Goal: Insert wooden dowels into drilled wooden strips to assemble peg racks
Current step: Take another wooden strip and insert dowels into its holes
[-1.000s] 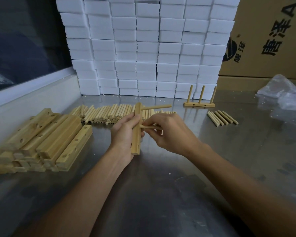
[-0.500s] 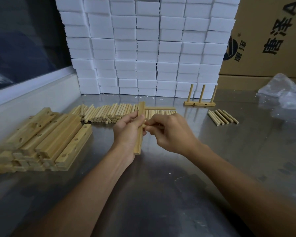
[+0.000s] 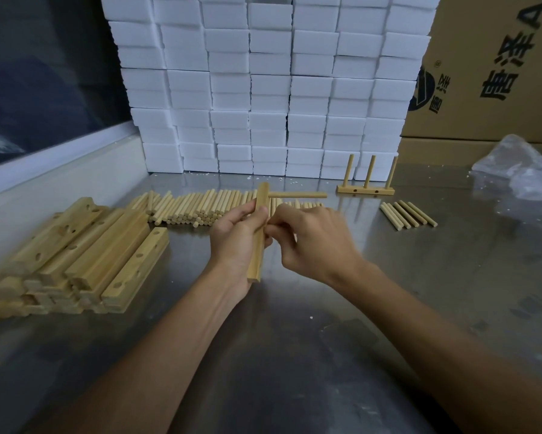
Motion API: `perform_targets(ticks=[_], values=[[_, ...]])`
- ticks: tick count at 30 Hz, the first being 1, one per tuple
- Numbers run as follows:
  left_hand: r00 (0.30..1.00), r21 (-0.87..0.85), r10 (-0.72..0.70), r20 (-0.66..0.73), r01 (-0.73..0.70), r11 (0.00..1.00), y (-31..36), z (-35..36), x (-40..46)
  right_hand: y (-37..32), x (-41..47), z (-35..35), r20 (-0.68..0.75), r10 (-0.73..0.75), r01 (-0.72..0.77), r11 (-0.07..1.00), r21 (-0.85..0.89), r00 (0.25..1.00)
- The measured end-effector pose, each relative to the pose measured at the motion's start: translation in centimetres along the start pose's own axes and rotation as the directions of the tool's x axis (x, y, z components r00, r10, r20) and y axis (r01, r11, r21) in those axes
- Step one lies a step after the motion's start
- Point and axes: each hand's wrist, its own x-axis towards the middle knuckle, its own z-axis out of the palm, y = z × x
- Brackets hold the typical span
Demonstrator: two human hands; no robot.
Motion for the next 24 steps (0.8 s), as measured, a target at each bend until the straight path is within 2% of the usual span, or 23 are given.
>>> perform_targets(ticks=[4,8,10,11,13,14,16,18,20,22,24], values=[[0.999,0.035,0.036,0.002,-0.036,0.999,-0.1,0.0,-0.1,-0.2,1.0,-0.3,0.123,0.222,-0.243,0.95,0.194,0.967],[0.998,0.091,0.052,0.018,-0.053,0.994,-0.3,-0.1,-0.1,0.3,1.4,-0.3,0.26,0.396,-0.472,0.784,0.403,0.881],[0.999,0.083,0.042,0.018,-0.043,0.996,-0.3,0.0,0.0,0.1,1.4,-0.6,0.26,0.358,-0.438,0.801,0.409,0.897],[0.999,0.061,0.032,0.011,-0.033,0.998,-0.4,0.0,0.1,0.0,1.3,-0.6,0.232,0.303,-0.371,0.858,0.356,0.924],[1.0,0.015,0.015,0.004,-0.015,1.0,-0.4,-0.1,0.1,-0.4,1.0,-0.7,0.18,0.169,-0.196,0.971,0.139,0.969],[1.0,0.012,0.015,0.005,-0.015,1.0,-0.5,-0.1,0.2,-0.5,0.9,-0.6,0.165,0.138,-0.152,0.986,0.073,0.977],[1.0,0.033,0.027,0.008,-0.027,0.999,-0.4,-0.2,0.2,-0.4,1.0,-0.5,0.168,0.202,-0.229,0.96,0.162,0.965],[0.999,0.06,0.033,0.02,-0.034,0.998,-0.4,-0.3,0.3,0.0,1.3,-0.3,0.214,0.336,-0.391,0.86,0.328,0.917],[0.999,0.087,0.031,0.035,-0.034,0.996,-0.4,-0.4,0.2,0.2,1.4,-0.2,0.258,0.412,-0.485,0.776,0.403,0.874],[0.999,0.088,0.02,0.031,-0.023,0.996,-0.5,-0.4,0.3,0.2,1.4,-0.2,0.26,0.412,-0.487,0.769,0.415,0.873],[1.0,0.062,-0.003,0.01,0.003,0.998,-0.5,-0.4,0.3,0.1,1.2,-0.1,0.228,0.356,-0.42,0.824,0.381,0.906]])
